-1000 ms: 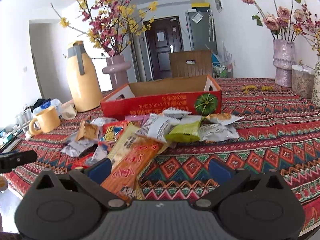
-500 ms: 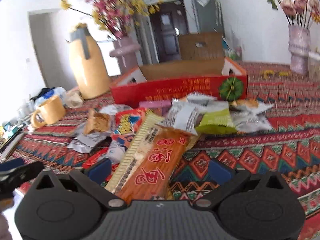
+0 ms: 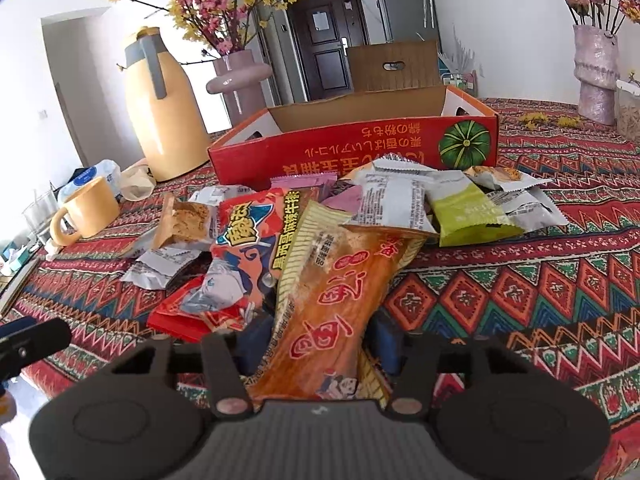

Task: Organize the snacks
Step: 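Grasp the orange long snack packet with the right gripper, then lift the orange packet with the right gripper while the left gripper grasps the red chip bag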

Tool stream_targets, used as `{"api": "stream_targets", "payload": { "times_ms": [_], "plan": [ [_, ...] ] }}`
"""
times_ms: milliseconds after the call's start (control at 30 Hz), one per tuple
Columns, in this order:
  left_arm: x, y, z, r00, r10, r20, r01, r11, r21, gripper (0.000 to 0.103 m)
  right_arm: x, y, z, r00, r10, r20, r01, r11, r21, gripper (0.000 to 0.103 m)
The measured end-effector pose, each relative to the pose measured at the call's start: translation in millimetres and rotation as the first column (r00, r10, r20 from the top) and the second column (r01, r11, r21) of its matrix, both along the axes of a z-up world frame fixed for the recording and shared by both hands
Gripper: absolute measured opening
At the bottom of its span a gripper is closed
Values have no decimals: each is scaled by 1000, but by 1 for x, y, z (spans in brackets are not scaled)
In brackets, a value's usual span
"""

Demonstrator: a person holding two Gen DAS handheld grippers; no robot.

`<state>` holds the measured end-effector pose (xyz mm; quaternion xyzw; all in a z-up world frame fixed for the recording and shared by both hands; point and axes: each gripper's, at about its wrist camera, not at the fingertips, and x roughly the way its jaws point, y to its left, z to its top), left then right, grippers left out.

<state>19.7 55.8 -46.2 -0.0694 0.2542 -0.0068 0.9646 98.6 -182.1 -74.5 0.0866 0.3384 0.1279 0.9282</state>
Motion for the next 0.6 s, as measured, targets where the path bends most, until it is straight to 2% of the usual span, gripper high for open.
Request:
{"api": "stream_targets", "payload": {
  "times_ms": [100,267,400,600],
  "plan": [
    [0,-2,1,1000,-2,-1,2,1000,5,103,-4,-9,3,1000,-1,13,1,1000,30,40],
    [2,-4,2,1000,-1,-2,1,1000,12,103,-9,-26,14,998,-11,60,4,993,118,39],
    [6,-6,2,1000,-2,-12,2,1000,16,103,-11,-41,26,996,15,91,-37,970,240,39],
    [13,-14,2,1000,-7,-29,8,999,33,103,2,-50,30,995,50,81,-76,930,360,39]
  ]
}}
